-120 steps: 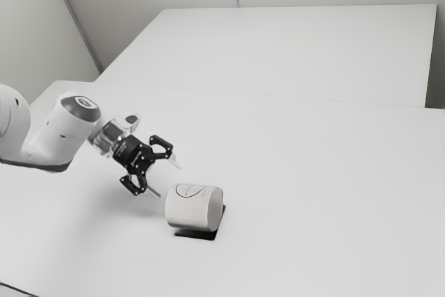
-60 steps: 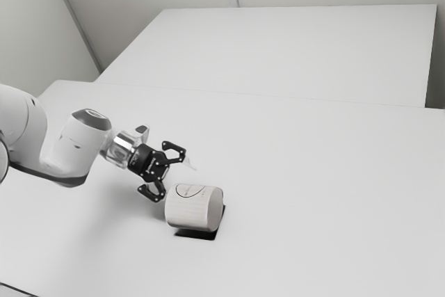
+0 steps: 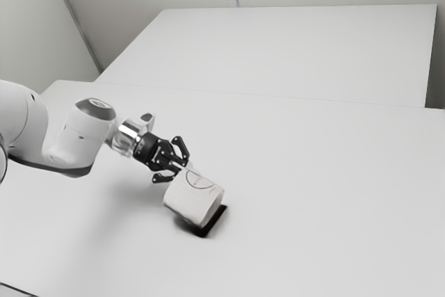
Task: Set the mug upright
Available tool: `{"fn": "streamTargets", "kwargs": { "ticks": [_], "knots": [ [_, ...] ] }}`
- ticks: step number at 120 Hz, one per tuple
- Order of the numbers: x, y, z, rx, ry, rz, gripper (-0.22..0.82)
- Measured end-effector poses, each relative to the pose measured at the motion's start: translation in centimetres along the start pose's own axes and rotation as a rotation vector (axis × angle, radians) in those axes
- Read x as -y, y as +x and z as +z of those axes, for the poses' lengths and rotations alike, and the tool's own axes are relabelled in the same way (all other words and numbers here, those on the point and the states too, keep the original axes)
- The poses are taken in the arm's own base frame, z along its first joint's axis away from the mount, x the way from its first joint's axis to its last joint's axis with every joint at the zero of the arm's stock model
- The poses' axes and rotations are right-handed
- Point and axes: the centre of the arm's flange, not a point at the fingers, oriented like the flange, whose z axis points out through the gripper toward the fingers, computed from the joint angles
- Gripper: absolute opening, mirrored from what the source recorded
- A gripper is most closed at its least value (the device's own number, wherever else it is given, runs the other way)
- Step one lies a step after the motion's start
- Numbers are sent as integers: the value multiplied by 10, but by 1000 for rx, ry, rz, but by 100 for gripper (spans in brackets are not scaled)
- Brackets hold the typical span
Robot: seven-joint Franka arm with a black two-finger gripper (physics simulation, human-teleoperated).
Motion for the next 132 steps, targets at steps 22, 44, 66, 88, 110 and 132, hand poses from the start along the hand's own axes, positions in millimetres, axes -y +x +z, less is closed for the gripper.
{"fn": "streamTargets", "kwargs": {
  "ticks": [22, 44, 66, 88, 110, 132],
  "knots": [
    [-32, -17, -5, -45, 125, 111, -16],
    [-67, -53, 13, -165, 469, 355, -17],
    [-92, -57, 19, -319, 745, 561, -17],
    [-110, -53, 8, -432, 844, 660, -17],
    [-108, -37, -5, -500, 899, 690, -17],
    [-108, -25, 23, -499, 938, 735, -17]
  ]
}}
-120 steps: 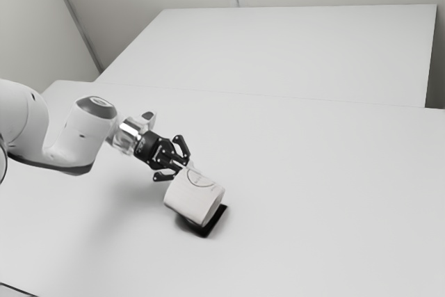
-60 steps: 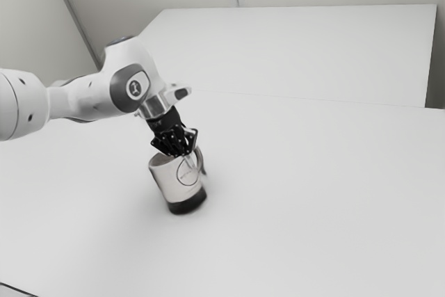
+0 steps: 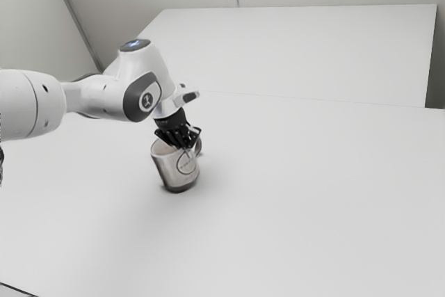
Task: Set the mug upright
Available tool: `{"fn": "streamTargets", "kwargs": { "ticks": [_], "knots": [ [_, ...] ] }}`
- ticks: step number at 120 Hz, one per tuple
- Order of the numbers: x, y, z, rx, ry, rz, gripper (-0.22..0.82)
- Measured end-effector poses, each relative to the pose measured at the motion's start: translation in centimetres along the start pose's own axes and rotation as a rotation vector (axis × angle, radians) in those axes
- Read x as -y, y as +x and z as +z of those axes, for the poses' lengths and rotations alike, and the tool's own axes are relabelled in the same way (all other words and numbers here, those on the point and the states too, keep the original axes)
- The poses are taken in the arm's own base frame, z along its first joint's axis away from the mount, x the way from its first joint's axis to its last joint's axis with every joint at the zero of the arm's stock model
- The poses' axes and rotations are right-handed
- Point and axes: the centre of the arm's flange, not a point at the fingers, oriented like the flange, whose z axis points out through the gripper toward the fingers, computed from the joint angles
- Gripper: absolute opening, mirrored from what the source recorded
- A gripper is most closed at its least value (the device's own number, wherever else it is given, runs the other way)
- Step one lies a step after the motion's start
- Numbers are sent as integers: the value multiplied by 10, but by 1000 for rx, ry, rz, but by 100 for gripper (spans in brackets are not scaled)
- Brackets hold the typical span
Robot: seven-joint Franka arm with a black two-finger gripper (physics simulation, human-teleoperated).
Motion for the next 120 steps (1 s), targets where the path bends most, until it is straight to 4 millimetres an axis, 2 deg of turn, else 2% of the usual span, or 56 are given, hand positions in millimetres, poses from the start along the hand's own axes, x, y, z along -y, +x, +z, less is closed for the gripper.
{"fn": "streamTargets", "kwargs": {
  "ticks": [13, 35, 53, 66, 83, 100, 109, 120],
  "knots": [
    [-2, 3, 9, -5, 7, 5, -17],
    [-7, 4, 7, -20, -3, 14, 23],
    [-9, 5, -7, -46, -7, 27, 42],
    [-5, 16, -34, -80, -12, 30, 49],
    [-1, 22, -58, -93, -9, 42, 55],
    [3, 37, -108, -142, 49, 92, 58],
    [2, 42, -141, -165, 79, 115, 58],
    [1, 41, -172, -168, 100, 132, 59]
  ]
}}
